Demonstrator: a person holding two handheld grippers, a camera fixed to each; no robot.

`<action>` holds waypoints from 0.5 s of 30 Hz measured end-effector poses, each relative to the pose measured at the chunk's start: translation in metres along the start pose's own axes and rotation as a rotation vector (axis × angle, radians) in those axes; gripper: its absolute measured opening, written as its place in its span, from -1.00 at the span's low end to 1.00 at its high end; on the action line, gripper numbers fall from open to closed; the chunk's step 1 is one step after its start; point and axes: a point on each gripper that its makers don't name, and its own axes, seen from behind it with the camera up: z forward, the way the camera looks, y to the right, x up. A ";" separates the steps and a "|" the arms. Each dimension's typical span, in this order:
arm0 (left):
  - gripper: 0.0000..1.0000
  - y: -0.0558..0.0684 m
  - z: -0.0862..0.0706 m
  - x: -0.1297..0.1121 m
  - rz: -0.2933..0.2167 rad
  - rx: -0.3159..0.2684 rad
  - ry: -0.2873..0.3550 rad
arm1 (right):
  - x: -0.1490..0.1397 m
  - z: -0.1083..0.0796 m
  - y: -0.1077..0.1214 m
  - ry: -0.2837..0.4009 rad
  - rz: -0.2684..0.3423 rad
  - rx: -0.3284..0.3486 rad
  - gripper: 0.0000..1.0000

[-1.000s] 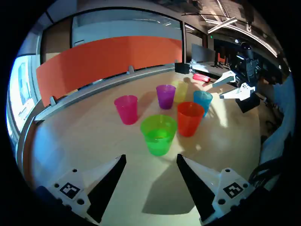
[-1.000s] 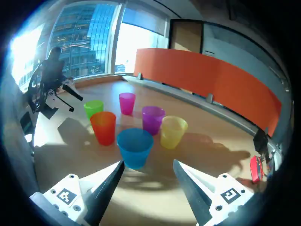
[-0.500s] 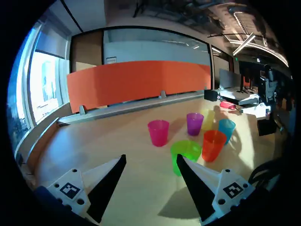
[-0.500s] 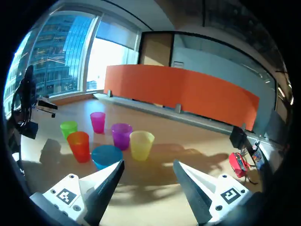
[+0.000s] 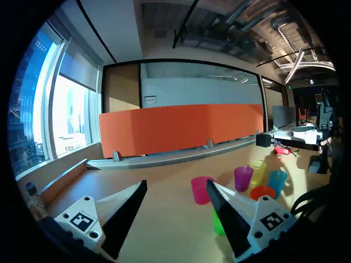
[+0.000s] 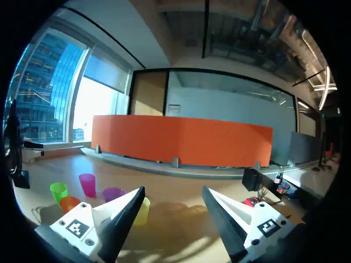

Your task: Pour water

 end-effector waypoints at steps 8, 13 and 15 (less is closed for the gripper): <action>1.00 0.004 0.003 0.017 -0.010 0.038 0.047 | 0.020 0.001 0.012 0.072 0.029 -0.095 1.00; 1.00 0.004 0.005 0.021 -0.026 0.062 0.063 | 0.024 0.001 0.012 0.100 0.055 -0.120 1.00; 0.99 0.003 0.006 0.021 -0.029 0.073 0.064 | 0.024 0.001 0.011 0.104 0.062 -0.123 1.00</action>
